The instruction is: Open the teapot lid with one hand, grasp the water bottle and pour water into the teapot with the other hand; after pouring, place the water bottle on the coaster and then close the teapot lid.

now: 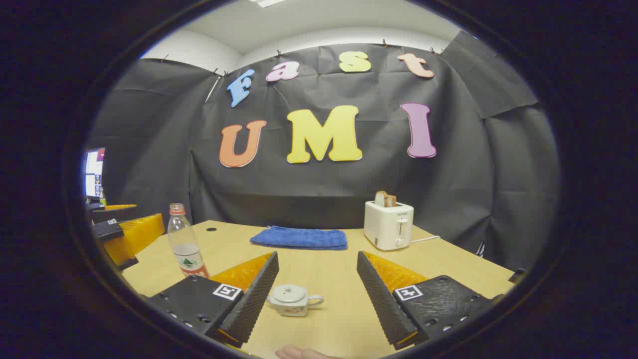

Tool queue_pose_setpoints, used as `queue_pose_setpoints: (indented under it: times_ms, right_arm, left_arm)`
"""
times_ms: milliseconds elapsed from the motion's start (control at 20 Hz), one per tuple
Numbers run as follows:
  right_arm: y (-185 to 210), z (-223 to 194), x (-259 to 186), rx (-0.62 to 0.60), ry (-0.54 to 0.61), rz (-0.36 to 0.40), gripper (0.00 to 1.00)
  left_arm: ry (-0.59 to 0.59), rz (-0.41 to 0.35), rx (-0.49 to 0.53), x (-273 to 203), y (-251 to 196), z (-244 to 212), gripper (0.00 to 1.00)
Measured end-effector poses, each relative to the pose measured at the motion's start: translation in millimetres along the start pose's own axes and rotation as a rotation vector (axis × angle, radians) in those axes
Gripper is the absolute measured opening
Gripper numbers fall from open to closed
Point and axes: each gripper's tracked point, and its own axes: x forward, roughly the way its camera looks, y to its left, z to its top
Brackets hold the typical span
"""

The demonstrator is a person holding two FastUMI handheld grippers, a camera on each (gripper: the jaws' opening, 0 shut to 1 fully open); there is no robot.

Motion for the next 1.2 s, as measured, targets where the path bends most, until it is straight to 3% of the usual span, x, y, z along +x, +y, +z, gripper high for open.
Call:
queue_pose_setpoints:
  times_ms: [100,250,600,950,1200]
  right_arm:
    - [15,-1,2,0.023,0.001,0.029,0.95]
    - [13,-5,6,0.011,0.008,0.015,0.95]
    - [6,-8,15,0.007,0.003,-0.014,0.96]
    - [17,-24,28,-0.039,0.016,-0.018,0.96]
    - [21,-52,53,-0.051,0.089,-0.038,0.97]
  left_arm:
    - [-0.036,-0.008,-0.012,-1,8,8,1.00]
    - [-0.061,0.047,0.011,1,28,9,0.99]
    - [-0.105,0.003,0.048,-5,18,15,1.00]
    - [-0.042,0.024,0.007,4,33,-1,0.98]
    - [-0.005,0.037,-0.004,10,43,-13,0.98]
